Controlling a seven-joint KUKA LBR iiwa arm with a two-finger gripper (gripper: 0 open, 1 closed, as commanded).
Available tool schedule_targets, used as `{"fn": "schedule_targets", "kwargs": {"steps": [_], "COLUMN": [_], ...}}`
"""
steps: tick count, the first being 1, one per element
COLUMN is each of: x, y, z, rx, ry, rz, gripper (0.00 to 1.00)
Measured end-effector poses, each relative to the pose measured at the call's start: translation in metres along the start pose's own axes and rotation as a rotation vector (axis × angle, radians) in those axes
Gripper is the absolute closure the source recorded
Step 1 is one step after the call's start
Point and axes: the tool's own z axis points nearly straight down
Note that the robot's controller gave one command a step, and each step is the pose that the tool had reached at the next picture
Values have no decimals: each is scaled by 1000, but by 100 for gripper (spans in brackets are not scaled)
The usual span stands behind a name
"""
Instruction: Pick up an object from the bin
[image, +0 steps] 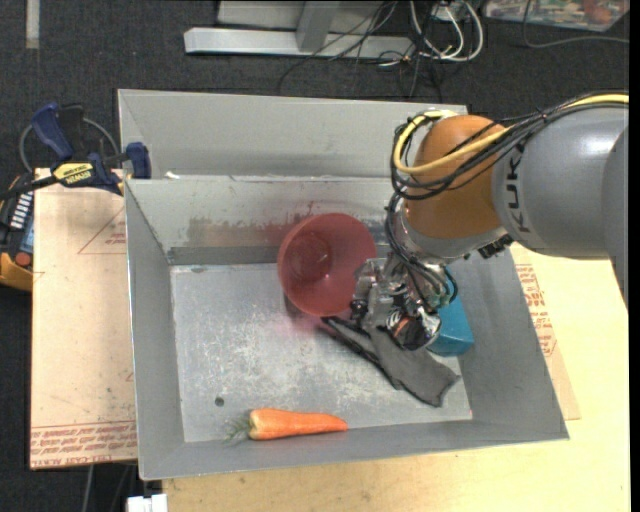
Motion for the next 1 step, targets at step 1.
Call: {"fn": "schedule_targets", "kwargs": {"steps": [1], "x": [0], "y": [0], "z": [-10], "rx": [0], "ry": [-1], "rz": [0], "gripper": [100]}}
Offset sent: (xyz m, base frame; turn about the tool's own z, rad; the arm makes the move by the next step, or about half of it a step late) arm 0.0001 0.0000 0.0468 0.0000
